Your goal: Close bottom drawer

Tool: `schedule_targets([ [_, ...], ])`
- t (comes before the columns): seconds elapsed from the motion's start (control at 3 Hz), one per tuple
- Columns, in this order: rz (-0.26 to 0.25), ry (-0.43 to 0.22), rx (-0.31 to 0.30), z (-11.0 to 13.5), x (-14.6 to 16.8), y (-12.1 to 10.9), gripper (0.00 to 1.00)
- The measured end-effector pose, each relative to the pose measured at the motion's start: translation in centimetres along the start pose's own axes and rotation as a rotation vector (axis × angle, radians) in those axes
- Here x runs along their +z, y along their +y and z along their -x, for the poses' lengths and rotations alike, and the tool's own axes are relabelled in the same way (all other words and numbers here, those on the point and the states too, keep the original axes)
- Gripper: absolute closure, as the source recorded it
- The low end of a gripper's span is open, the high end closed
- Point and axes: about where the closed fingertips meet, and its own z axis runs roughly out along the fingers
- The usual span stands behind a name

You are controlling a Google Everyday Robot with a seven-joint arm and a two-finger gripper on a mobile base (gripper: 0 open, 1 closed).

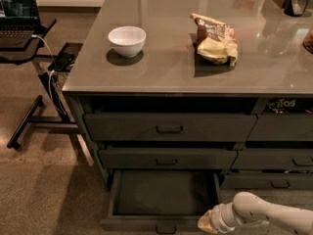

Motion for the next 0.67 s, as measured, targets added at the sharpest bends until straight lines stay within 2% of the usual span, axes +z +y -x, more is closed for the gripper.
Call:
schedule_targets([
  [0.67,0.034,0.043,-0.124,-3.7,5.2,1.1,1.0],
])
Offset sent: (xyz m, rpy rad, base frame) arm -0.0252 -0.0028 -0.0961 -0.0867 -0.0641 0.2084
